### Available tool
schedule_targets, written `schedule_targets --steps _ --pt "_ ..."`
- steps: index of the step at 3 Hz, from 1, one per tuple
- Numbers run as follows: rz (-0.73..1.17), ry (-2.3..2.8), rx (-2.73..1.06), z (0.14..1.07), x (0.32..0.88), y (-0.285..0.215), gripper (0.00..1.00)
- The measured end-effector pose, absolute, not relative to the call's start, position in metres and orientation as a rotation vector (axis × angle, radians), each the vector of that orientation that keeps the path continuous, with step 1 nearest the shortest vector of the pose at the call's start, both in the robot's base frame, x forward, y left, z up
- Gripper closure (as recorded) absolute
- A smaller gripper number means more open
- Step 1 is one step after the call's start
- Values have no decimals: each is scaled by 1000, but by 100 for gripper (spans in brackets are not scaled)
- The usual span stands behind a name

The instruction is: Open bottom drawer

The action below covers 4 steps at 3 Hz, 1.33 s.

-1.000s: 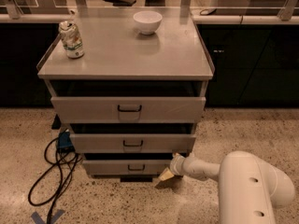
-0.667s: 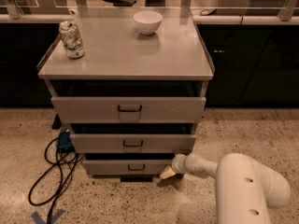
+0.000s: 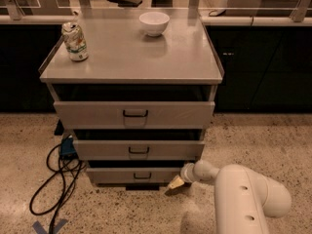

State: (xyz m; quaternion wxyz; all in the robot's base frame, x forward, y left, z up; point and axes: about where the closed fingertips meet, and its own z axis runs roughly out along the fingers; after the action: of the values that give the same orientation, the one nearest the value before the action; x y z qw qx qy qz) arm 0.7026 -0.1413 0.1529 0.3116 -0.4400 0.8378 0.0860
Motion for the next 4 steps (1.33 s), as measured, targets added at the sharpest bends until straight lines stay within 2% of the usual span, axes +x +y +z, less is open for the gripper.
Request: schedule_targets --steps 1,4 --pt "227 2211 -1161 153 703 -141 19" --pt "226 2211 -1161 166 703 -141 89"
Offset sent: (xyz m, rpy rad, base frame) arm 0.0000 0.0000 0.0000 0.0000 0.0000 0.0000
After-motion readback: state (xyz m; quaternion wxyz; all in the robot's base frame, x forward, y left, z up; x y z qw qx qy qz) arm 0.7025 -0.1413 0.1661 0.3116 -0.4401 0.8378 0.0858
